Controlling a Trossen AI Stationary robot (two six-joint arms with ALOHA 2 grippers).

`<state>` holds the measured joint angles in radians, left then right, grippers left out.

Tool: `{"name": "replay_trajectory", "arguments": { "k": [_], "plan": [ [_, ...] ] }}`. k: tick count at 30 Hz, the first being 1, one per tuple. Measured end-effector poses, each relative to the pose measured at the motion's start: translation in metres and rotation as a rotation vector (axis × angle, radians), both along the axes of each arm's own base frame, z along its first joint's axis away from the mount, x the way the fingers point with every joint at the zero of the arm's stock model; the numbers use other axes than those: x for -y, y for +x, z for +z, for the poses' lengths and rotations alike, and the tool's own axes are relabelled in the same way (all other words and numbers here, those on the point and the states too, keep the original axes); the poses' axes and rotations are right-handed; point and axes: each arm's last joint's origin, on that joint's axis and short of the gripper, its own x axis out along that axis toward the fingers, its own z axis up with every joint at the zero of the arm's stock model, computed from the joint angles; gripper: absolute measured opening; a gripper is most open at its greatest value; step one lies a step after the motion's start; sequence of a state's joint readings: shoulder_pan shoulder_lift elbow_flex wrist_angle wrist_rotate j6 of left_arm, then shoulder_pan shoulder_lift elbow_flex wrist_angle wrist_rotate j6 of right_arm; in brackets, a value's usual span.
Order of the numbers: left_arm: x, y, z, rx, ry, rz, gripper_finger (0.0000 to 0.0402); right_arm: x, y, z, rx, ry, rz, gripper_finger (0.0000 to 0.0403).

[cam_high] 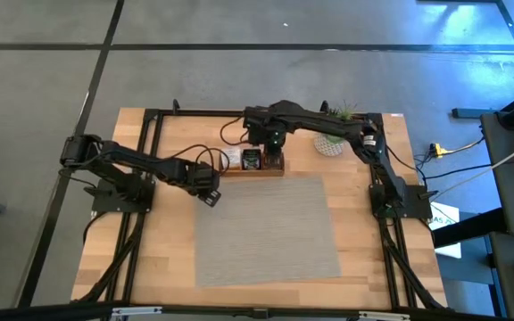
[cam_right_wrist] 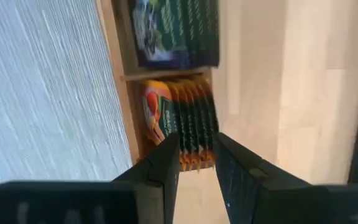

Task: Pick & Place Tea
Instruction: Return to Home Position

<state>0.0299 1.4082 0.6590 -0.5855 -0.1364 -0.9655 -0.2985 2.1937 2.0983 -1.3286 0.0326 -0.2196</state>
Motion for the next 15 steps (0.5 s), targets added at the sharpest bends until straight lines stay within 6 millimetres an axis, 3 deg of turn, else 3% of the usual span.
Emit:
{"name": "replay_trajectory", "arguments": {
  "k": [8, 15],
  "plan": [
    [-0.016, -0.002, 0.004, 0.008, 0.0, -0.021, 0.0102, 0.001, -0.009, 0.034, 0.125, 0.138, -0.016, 0.0102],
    [0.026, 0.005, 0.029, 0.127, -0.036, -0.223, 0.0098, 0.001, -0.026, 0.071, 0.227, 0.02, -0.09, 0.0102]
  ]
}}
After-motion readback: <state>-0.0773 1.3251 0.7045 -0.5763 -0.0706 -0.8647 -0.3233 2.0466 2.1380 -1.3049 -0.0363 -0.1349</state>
